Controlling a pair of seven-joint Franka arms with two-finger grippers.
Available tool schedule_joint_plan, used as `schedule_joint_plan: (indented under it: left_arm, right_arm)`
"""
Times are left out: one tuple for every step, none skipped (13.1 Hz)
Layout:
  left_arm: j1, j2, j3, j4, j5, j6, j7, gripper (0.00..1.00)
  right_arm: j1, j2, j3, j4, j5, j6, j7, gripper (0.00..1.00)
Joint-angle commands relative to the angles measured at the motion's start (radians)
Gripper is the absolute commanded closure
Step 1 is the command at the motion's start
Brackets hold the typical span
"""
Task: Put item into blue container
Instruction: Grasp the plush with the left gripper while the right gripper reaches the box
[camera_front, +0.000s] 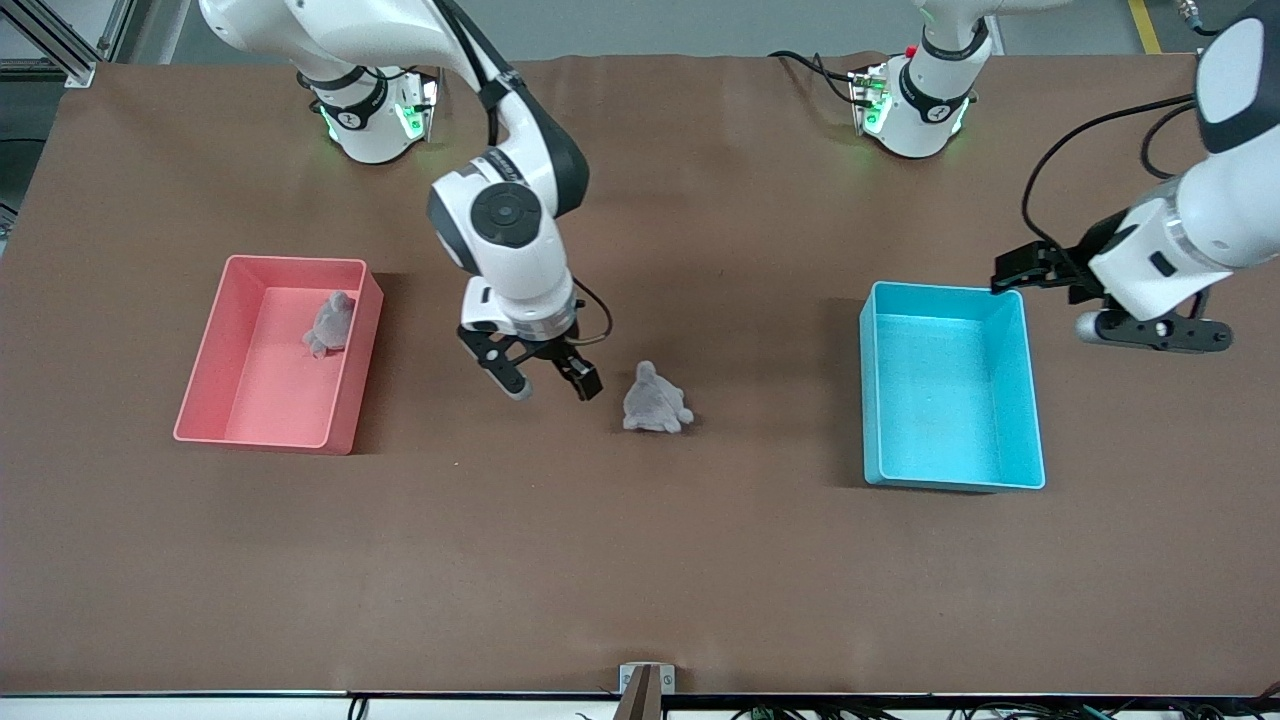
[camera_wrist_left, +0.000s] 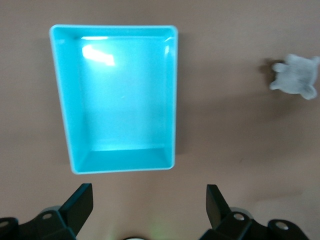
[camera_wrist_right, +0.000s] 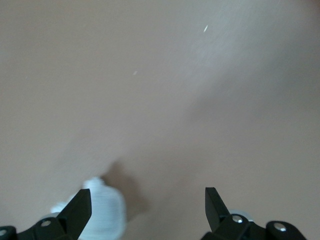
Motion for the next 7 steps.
schedule_joint_plan:
  left_arm:
    - [-0.033, 0.063, -0.068, 0.004, -0.022, 0.105, -0.128, 0.01]
    - [-0.054, 0.092, -0.092, 0.004, -0.032, 0.153, -0.204, 0.01]
    - [-0.096, 0.120, -0.099, 0.006, -0.030, 0.208, -0.290, 0.01]
    - [-0.137, 0.147, -0.099, 0.007, -0.030, 0.254, -0.352, 0.01]
    - [-0.172, 0.175, -0.099, 0.009, -0.029, 0.309, -0.404, 0.01]
    - [-0.199, 0.202, -0.099, 0.009, -0.029, 0.357, -0.447, 0.01]
    - [-0.232, 0.233, -0.099, 0.010, -0.021, 0.412, -0.500, 0.01]
  right_arm:
    - [-0.110, -0.208, 0.017, -0.239, -0.005, 0.006, -0.146, 0.00]
    - [-0.164, -0.266, 0.017, -0.303, -0.005, 0.003, -0.214, 0.00]
    - [-0.231, -0.317, 0.017, -0.360, -0.005, -0.009, -0.302, 0.00]
    - [-0.300, -0.335, 0.017, -0.374, -0.003, -0.074, -0.387, 0.00]
    - [-0.352, -0.340, 0.016, -0.373, -0.004, -0.156, -0.508, 0.08]
    - [-0.418, -0.346, 0.014, -0.376, -0.003, -0.199, -0.618, 0.10]
    - [-0.481, -0.346, 0.016, -0.385, 0.003, -0.224, -0.701, 0.00]
